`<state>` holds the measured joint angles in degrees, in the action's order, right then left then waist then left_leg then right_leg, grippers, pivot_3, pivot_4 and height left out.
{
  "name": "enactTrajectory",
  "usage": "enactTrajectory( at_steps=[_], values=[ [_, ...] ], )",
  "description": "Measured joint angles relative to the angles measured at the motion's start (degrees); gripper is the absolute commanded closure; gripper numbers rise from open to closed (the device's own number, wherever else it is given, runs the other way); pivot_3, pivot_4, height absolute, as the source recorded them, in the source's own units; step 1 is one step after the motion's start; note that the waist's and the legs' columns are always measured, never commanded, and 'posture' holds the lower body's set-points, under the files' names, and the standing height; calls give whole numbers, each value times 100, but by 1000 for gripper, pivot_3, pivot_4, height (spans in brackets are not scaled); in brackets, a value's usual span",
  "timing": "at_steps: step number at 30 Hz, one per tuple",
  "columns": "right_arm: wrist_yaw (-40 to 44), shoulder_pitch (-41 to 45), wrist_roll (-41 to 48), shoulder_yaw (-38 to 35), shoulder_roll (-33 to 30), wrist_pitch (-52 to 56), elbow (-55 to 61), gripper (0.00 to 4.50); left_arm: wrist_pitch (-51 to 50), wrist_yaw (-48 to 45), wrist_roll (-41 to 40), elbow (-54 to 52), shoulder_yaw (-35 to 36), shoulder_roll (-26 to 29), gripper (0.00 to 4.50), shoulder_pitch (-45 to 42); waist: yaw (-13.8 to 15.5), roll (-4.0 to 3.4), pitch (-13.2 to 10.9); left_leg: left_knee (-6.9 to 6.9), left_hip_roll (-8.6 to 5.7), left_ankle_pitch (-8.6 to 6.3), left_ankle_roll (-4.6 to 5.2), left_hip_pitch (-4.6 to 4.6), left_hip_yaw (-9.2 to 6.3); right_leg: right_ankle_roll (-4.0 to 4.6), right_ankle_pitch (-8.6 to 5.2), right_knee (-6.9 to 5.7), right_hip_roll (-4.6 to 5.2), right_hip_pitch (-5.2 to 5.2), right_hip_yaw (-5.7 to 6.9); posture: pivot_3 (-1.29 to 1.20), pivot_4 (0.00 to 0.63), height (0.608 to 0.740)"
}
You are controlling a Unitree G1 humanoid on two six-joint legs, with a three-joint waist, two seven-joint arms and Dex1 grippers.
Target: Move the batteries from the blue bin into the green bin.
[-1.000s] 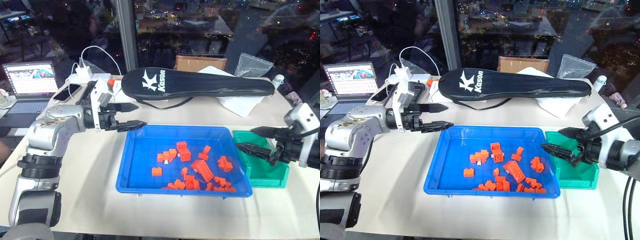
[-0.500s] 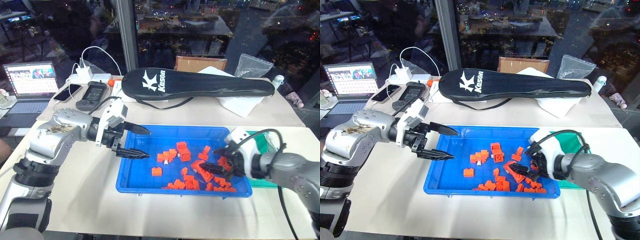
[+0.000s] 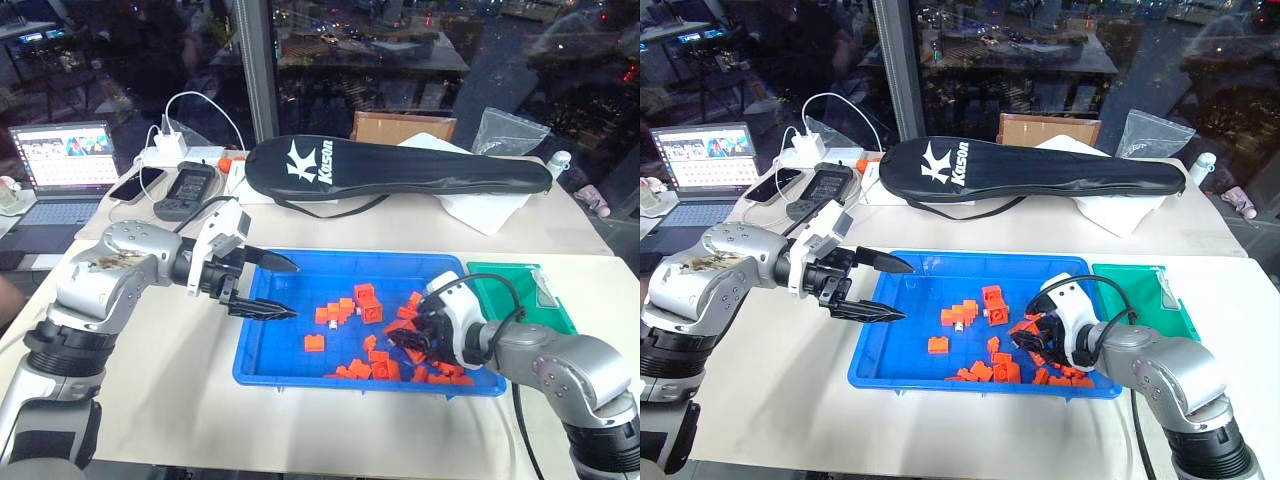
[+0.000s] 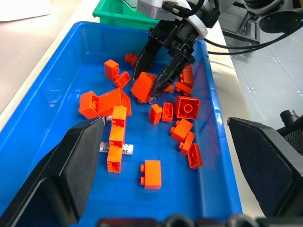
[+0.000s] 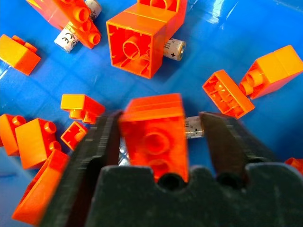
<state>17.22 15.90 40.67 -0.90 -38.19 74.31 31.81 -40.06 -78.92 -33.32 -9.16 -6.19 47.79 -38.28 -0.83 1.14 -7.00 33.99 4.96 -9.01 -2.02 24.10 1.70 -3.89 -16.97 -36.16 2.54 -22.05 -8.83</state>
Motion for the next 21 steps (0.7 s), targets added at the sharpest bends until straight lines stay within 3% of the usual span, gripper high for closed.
enactTrajectory(
  at_steps=[9,16,18,21],
  values=[
    [144,827,-129,-631,-676,124,55,3013,118,160,68,226,76,-76,0,-36,6,-1,3,0,0,1,1,2,-5,7,1,1,0,1,7,0,150,708],
    [127,852,-753,-158,-461,-442,-542,3013,201,158,147,220,74,-71,0,-35,-4,-2,3,-1,0,1,2,3,-6,9,2,-2,-1,-1,7,0,150,708],
    [130,851,-884,-69,-419,-575,-668,2013,238,154,163,213,73,-71,0,-35,-1,-3,4,-1,0,1,2,3,-6,10,3,-3,0,-2,7,0,150,708],
    [134,847,-1079,-16,-385,-763,-784,1148,238,121,165,201,71,-68,0,-35,6,-3,4,0,-1,1,2,6,-6,10,3,-2,0,-2,8,0,150,708]
  ],
)
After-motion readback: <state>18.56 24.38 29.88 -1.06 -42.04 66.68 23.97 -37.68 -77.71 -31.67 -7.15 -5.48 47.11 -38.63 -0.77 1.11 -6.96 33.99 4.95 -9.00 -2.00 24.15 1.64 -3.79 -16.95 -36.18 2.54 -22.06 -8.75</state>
